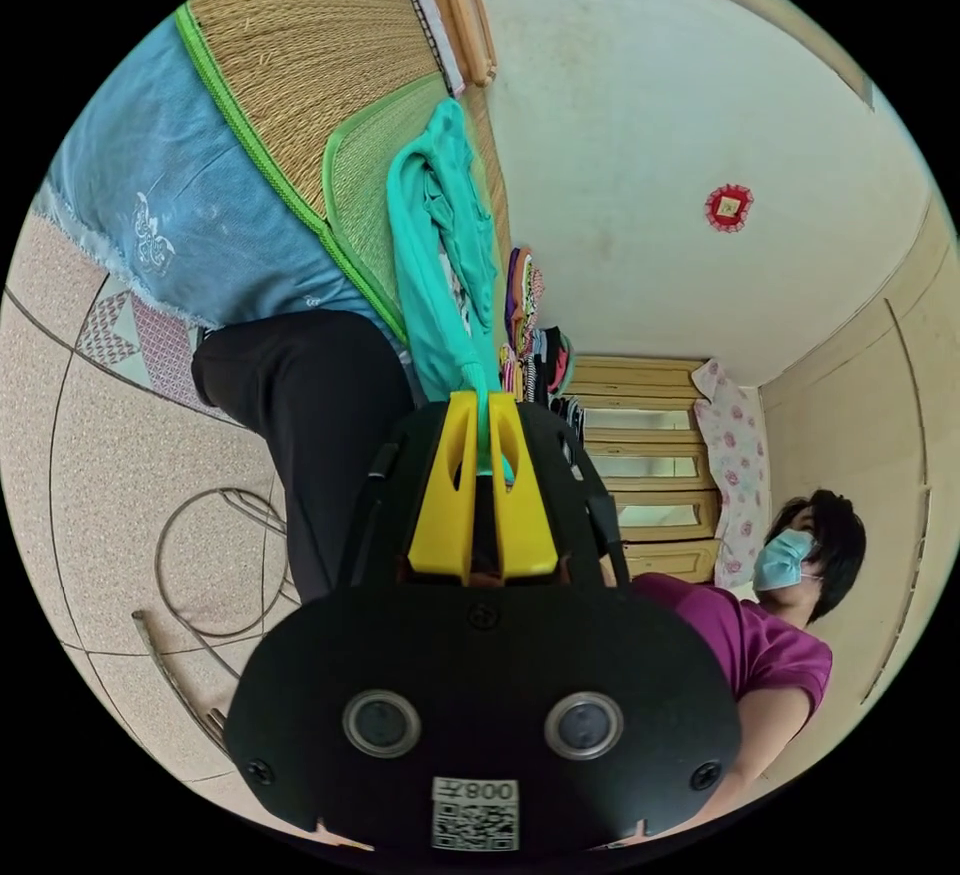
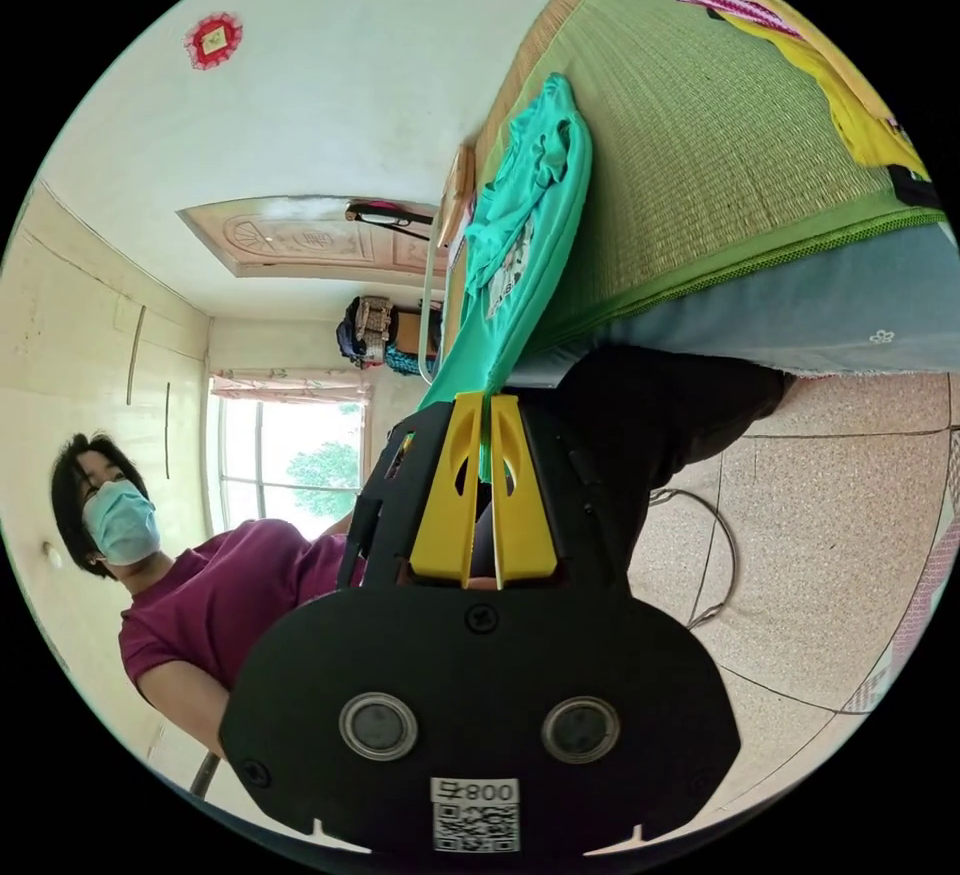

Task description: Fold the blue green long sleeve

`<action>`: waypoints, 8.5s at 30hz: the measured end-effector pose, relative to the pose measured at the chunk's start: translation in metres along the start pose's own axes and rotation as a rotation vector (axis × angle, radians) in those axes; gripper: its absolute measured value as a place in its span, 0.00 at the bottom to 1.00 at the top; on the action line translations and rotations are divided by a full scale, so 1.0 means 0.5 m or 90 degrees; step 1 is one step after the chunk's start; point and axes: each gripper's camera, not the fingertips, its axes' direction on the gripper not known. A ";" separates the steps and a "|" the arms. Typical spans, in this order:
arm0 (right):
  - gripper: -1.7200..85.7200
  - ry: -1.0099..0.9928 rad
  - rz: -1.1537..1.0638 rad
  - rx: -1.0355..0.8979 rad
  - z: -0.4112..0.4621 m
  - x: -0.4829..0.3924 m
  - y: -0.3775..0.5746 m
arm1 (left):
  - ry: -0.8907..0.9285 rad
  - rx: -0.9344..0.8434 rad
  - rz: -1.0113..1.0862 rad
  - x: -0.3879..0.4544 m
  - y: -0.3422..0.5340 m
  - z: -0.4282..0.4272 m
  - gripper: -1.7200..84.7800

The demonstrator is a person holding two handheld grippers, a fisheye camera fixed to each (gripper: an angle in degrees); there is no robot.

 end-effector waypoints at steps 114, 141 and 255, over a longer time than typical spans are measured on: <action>0.03 -0.046 -0.050 0.067 -0.054 0.007 -0.558 | 0.133 0.122 0.102 -0.082 -0.953 0.200 0.04; 0.03 -0.031 0.104 0.033 0.117 0.250 -0.874 | 0.036 0.176 -0.039 -0.444 -1.354 0.425 0.07; 0.02 0.195 -0.040 0.054 0.253 0.046 -0.866 | -0.339 -0.036 0.122 -0.506 -1.494 0.896 0.03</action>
